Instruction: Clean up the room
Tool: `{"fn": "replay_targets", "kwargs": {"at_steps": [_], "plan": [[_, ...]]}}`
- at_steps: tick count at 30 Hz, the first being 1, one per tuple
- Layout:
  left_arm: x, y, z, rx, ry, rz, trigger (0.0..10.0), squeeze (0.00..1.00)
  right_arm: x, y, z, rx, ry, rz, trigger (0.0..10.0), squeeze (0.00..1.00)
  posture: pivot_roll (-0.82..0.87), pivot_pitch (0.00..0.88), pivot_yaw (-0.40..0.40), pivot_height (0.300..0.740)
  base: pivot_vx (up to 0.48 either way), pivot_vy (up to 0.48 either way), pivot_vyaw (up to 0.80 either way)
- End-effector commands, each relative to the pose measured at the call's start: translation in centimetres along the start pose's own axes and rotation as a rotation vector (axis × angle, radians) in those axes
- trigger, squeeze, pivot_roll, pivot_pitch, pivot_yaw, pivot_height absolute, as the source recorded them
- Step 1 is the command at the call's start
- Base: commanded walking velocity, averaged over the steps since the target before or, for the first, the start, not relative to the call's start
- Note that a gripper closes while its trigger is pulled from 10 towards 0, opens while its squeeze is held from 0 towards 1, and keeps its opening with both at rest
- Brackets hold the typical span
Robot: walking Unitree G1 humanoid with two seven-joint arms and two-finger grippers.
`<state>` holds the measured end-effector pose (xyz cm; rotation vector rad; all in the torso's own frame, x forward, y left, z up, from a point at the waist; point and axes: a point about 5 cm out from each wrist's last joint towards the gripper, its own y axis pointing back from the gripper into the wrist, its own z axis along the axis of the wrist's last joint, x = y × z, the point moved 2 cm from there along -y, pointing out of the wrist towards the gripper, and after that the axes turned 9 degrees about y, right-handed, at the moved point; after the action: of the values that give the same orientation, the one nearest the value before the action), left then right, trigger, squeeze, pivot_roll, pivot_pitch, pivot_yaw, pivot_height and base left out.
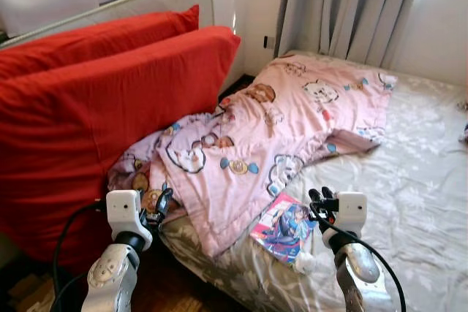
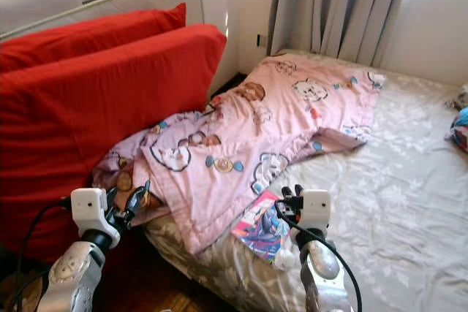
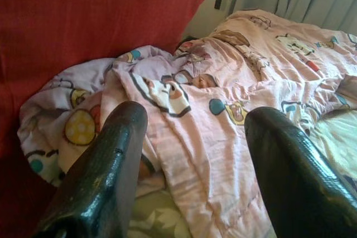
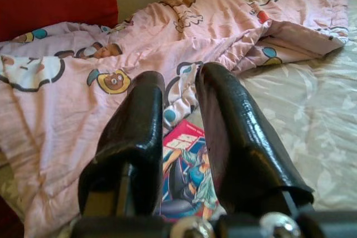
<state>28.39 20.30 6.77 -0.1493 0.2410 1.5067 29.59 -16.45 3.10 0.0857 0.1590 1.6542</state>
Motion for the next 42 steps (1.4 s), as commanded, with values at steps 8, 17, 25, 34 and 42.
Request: {"fn": "replay_targets", "kwargs": {"at_steps": [8, 17, 25, 34, 42], "plan": [[0.10, 0.10, -0.30, 0.028, -0.016, 0.001, 10.0, 0.00, 0.16, -0.25, 0.22, -0.003, -0.002, 0.013, 10.0, 0.00, 0.04, 0.012, 0.003, 0.655, 0.000, 0.000, 0.00], [0.25, 0.28, -0.15, 0.021, -0.008, 0.003, 10.0, 0.00, 0.78, -0.38, 0.21, -0.004, -0.017, 0.040, 10.0, 0.00, 0.05, 0.018, 0.005, 0.655, 0.000, 0.000, 0.00], [0.33, 0.51, 0.09, 0.023, -0.011, 0.001, 10.0, 0.00, 0.93, -0.24, 0.02, -0.002, -0.013, 0.045, 10.0, 0.00, 0.06, 0.038, 0.015, 0.655, 0.000, 0.000, 0.00], [0.51, 0.53, 0.13, 0.036, -0.019, -0.004, 10.0, 0.00, 0.83, 0.11, -0.32, 0.007, -0.011, 0.039, 10.0, 0.00, 0.05, 0.050, 0.028, 0.655, 0.000, 0.000, 0.00], [0.31, 0.50, 0.00, 0.045, -0.021, -0.010, 10.0, 0.00, 0.84, 0.13, -0.45, 0.012, -0.016, 0.035, 10.0, 0.00, 0.05, 0.055, 0.031, 0.655, 0.000, 0.000, 0.00]]}}
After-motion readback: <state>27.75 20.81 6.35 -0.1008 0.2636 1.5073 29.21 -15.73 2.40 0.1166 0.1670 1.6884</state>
